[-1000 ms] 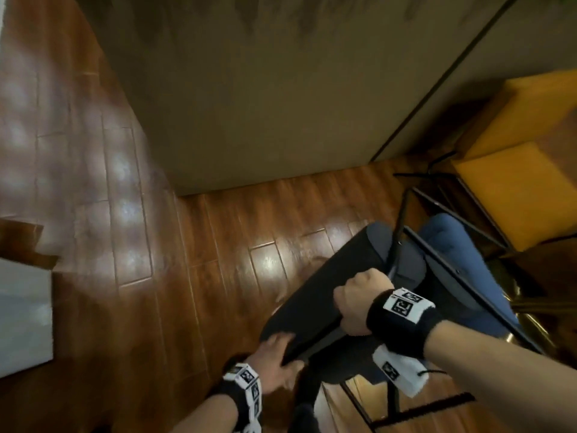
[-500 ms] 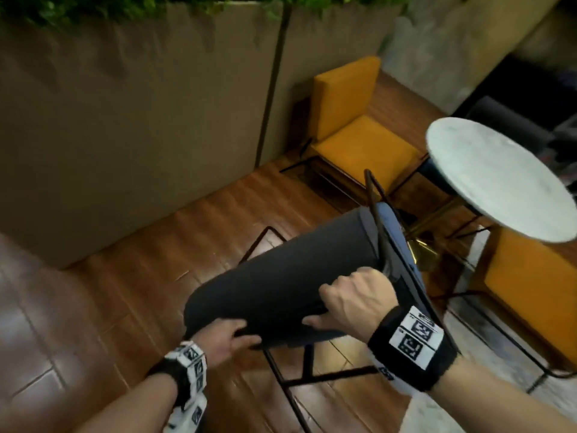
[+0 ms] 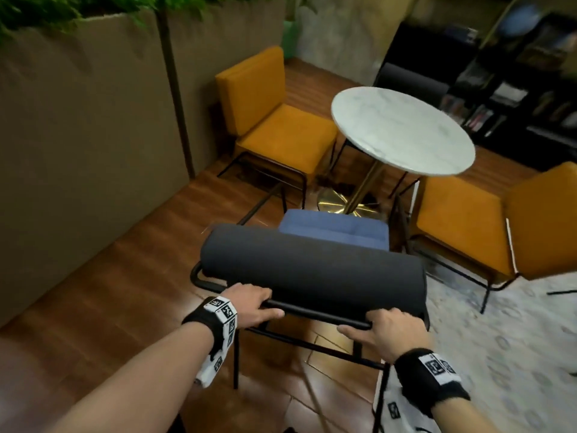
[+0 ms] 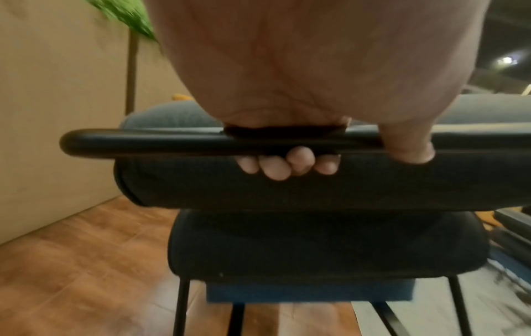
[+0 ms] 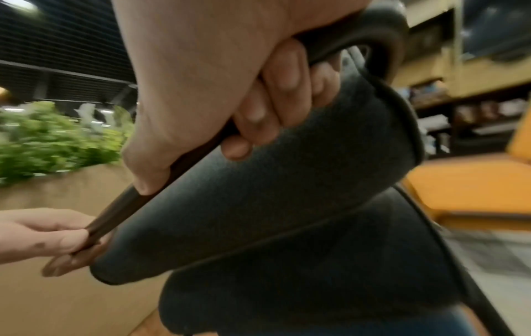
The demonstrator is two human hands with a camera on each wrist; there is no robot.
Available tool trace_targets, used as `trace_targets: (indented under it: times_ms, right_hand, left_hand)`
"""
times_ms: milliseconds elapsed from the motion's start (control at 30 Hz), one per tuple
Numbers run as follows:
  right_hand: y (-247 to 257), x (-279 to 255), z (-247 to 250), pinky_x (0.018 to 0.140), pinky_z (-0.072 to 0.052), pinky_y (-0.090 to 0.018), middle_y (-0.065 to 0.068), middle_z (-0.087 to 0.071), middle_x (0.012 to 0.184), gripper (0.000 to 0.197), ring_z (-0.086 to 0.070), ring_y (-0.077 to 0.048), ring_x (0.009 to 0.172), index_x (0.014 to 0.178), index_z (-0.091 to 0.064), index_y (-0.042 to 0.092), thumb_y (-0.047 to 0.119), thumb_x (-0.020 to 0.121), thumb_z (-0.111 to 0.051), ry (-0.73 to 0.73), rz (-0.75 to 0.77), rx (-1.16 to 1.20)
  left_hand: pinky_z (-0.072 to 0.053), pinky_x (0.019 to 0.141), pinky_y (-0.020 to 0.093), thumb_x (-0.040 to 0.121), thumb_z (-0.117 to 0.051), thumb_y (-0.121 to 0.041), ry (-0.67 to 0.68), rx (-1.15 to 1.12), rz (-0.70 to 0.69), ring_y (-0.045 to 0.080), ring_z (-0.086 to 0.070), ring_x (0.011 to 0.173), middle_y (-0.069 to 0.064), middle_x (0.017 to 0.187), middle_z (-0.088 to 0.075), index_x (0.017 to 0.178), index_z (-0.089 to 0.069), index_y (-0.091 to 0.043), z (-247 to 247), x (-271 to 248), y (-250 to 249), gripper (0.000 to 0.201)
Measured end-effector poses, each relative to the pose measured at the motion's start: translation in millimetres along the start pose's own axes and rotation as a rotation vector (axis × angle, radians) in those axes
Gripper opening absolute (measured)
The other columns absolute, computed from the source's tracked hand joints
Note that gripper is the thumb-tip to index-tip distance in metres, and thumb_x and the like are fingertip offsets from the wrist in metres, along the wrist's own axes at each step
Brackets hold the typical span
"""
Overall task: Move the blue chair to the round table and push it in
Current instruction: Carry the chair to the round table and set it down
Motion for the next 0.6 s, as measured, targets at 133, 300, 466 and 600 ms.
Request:
trace_targets:
  times_ms: [133,300,466,600]
  right_hand:
    - [-62,2,-67,0.073,-0.052,-0.035,0.004,-0.075,0.092,0.075,-0.073,-0.023,0.091,0.070,-0.062,0.027,0.101,0.073,-0.052,0.198,-0.095,0.202]
    - [-113,6,-134,0.078,-0.055,-0.037,-0.004,-0.075,0.101,0.067,-0.072,-0.027,0.098,0.081,-0.065,0.026,0.093,0.076,-0.063,0.377,-0.196,0.403]
    - [-123,29,-193,0.096,-0.055,-0.039,-0.007,-0.074,0.127,0.112,-0.068,-0.031,0.121,0.102,-0.059,0.030,0.115,0.041,-0.019,0.392,-0.207,0.420]
    - [-125,22,-223,0.089,-0.050,-0.038,-0.009,-0.071,0.135,0.039,-0.067,-0.031,0.125,0.107,-0.062,0.030,0.068,0.101,-0.055,0.415,-0.265,0.469]
  left_hand:
    - [-0.039,0.095,0.048,0.093,-0.033,-0.071,0.023,0.177,0.037,0.030,-0.055,0.114,0.006,0.119,-0.063,0.116,-0.052,-0.022,-39,32,-47,0.058]
    - [-0.031,0.104,0.052,0.096,-0.034,-0.064,0.060,0.293,0.069,0.028,-0.045,0.128,0.003,0.135,-0.055,0.131,-0.048,-0.024,-67,75,-90,0.055]
    - [-0.017,0.110,0.069,0.101,-0.034,-0.053,0.232,0.293,0.192,0.027,-0.038,0.135,0.003,0.142,-0.048,0.136,-0.043,-0.023,-110,103,-85,0.047]
    - [-0.018,0.108,0.072,0.103,-0.033,-0.043,0.361,0.252,0.245,0.026,-0.036,0.136,0.003,0.143,-0.046,0.137,-0.043,-0.024,-146,104,-79,0.040]
Point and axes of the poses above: each hand's wrist, its own x-axis towards the middle knuckle, its own z-axis out of the back of the hand, y = z × x, the point moved 9 cm from there along x, towards the middle knuckle
